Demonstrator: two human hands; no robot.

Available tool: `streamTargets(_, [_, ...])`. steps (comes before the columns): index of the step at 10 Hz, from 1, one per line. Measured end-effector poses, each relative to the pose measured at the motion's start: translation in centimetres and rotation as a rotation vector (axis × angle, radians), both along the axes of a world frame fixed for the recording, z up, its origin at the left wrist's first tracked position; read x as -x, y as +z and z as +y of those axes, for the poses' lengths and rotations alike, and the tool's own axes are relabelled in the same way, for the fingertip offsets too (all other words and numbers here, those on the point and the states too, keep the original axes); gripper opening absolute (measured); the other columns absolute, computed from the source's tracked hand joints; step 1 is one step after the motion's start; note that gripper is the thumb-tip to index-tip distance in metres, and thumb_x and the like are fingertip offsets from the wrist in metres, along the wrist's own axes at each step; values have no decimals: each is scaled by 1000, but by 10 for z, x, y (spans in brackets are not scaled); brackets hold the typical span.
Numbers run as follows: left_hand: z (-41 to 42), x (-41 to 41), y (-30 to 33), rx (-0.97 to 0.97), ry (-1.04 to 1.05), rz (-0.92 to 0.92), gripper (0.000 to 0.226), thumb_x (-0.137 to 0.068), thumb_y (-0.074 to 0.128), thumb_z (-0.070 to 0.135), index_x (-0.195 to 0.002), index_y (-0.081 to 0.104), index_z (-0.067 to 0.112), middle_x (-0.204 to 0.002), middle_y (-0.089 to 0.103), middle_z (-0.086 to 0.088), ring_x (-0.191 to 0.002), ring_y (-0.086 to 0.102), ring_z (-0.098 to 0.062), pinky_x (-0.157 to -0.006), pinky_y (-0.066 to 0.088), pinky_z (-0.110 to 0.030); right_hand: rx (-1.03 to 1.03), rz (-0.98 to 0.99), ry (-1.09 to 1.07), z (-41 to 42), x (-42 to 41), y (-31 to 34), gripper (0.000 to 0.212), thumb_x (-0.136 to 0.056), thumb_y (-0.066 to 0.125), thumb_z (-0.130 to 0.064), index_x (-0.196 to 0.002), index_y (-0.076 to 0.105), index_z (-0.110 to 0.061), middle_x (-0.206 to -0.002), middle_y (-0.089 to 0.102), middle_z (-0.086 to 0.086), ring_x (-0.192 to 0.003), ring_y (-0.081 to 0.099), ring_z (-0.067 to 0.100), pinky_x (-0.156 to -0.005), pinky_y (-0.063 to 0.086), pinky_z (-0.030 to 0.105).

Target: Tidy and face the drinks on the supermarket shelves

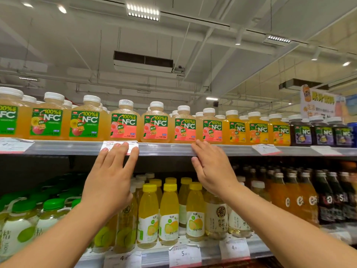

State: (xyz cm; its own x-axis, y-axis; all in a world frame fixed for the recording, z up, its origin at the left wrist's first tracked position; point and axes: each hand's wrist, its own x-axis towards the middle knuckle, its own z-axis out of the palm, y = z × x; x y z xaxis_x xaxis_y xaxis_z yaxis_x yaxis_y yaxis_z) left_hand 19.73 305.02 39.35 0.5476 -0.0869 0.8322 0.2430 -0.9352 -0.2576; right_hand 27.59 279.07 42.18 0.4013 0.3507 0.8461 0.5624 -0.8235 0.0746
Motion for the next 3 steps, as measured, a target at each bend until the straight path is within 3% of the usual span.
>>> streamTargets(1, [2, 1, -1, 26, -12, 40, 100, -71, 67, 35, -154, 15, 16, -157, 21, -15, -145, 15, -33, -119, 8, -46, 84, 98, -116, 2, 5, 1, 61, -102, 36, -39, -156, 16, -20, -163, 10, -1, -150, 2, 16, -121, -1, 35])
streamTargets(2, [-5, 12, 11, 22, 18, 102, 97, -85, 54, 40, -153, -11, 17, -162, -4, -11, -149, -5, -29, -120, -2, -45, 61, 250, -136, 0, 37, -15, 75, -100, 44, -35, -156, -3, -19, -163, -13, 0, -149, -12, 19, -121, -6, 39])
streamTargets(3, [-15, 39, -10, 49, 1, 145, 95, -86, 51, 39, -153, -12, 14, -162, -12, -12, -149, -10, -28, -120, -2, -47, -23, 425, 34, -24, 94, -99, 82, -96, 51, -33, -153, -8, -34, -160, -17, -16, -147, -10, 11, -117, -3, 32])
